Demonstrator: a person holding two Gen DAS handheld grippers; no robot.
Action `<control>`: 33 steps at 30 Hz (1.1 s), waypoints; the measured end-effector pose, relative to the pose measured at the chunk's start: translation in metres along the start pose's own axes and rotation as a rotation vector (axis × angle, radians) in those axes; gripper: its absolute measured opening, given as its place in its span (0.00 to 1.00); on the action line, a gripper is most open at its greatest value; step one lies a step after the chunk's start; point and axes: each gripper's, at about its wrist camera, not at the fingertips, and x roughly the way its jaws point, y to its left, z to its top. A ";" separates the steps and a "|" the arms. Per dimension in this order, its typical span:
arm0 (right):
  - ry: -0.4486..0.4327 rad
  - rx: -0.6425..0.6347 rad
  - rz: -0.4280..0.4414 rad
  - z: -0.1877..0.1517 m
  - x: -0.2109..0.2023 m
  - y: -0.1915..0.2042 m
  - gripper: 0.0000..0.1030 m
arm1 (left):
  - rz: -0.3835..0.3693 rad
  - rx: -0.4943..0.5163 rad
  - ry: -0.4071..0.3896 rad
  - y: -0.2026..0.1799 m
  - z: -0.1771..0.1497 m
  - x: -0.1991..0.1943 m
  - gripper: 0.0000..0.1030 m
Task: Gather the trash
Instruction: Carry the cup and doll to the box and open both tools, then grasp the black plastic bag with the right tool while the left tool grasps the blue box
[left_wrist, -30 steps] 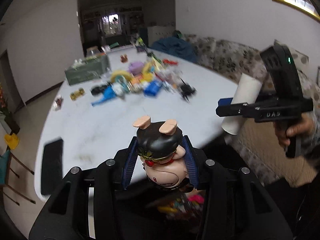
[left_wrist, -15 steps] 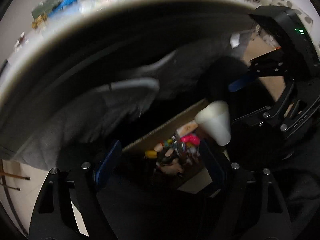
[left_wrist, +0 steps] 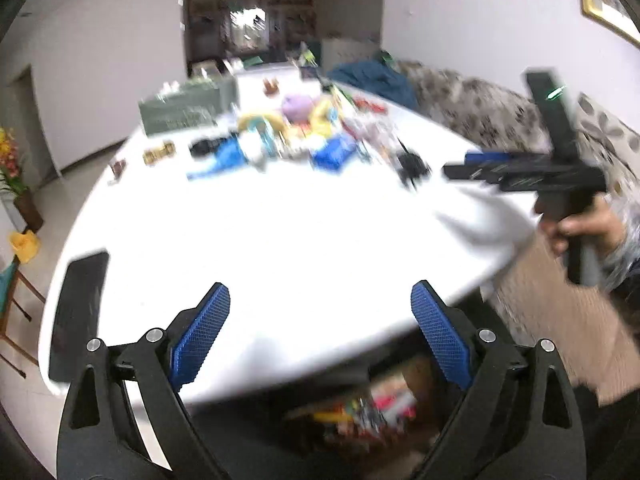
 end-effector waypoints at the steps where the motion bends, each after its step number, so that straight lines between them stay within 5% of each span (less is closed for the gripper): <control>1: 0.021 0.018 -0.011 0.010 0.015 -0.006 0.78 | 0.009 -0.013 -0.009 0.002 0.013 0.009 0.87; 3: 0.096 0.054 -0.038 0.019 0.049 -0.013 0.71 | 0.000 -0.023 -0.022 0.003 0.031 0.023 0.87; 5: 0.161 0.058 -0.038 0.025 0.076 -0.016 0.43 | -0.010 -0.004 -0.017 -0.002 0.054 0.052 0.87; 6: 0.135 0.025 -0.065 0.026 0.076 -0.016 0.19 | -0.014 0.009 -0.015 -0.004 0.064 0.060 0.87; 7: 0.152 0.031 -0.036 0.024 0.075 -0.019 0.09 | -0.010 0.029 -0.010 -0.006 0.076 0.077 0.87; 9: 0.147 0.120 0.047 0.018 0.063 -0.030 0.09 | -0.026 0.083 0.019 -0.011 0.094 0.106 0.87; 18: 0.075 0.238 0.101 -0.023 0.001 -0.064 0.10 | -0.053 0.131 0.201 -0.030 0.145 0.228 0.86; 19: 0.075 0.241 0.103 -0.027 -0.002 -0.065 0.10 | -0.044 0.149 0.198 -0.033 0.147 0.234 0.83; 20: 0.075 0.245 0.106 -0.029 -0.001 -0.067 0.10 | -0.059 0.149 0.205 -0.035 0.146 0.238 0.68; 23: 0.066 0.259 0.105 -0.033 0.001 -0.069 0.10 | -0.050 0.138 0.185 -0.038 0.145 0.233 0.39; 33: -0.024 0.173 0.191 -0.023 -0.031 -0.017 0.10 | 0.020 0.072 -0.022 -0.028 0.108 0.084 0.39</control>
